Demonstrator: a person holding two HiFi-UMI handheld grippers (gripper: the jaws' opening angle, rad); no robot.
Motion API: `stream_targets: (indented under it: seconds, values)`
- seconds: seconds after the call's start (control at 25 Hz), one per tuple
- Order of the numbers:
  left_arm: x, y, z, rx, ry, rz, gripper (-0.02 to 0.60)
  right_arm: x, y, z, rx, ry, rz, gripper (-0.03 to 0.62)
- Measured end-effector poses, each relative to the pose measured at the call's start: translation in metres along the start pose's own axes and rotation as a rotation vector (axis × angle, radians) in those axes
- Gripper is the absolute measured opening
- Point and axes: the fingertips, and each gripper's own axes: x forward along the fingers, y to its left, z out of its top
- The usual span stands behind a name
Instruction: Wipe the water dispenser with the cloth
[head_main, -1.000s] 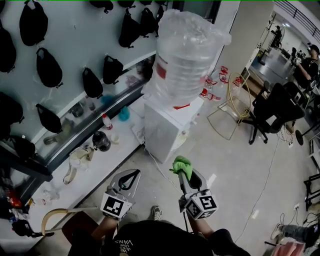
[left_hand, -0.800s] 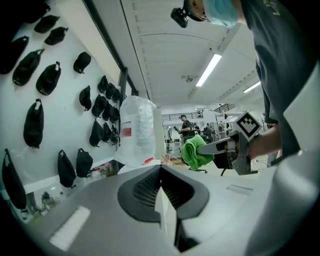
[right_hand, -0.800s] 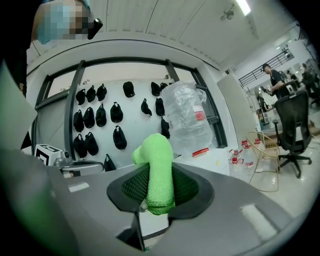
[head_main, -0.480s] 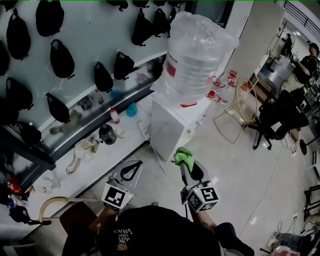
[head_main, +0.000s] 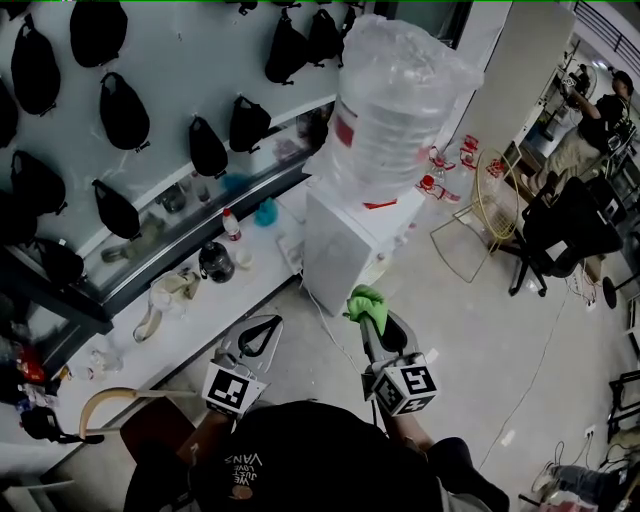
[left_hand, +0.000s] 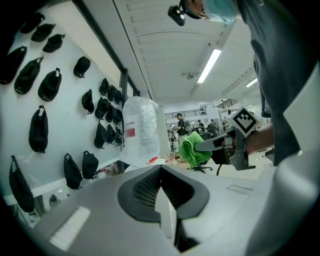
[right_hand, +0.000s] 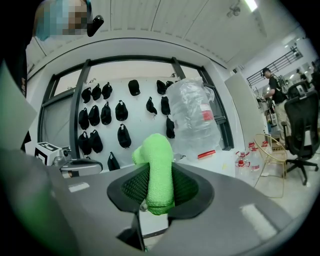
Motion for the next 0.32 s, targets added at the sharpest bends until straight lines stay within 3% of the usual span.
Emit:
stream_targets:
  seconds: [0.32]
  values:
    - [-0.0001, -0.0001, -0.0060, 0.000, 0.012, 0.003, 0.002, 0.0004, -0.0007, -0.0045, 0.023, -0.003, -0.002, 0.109]
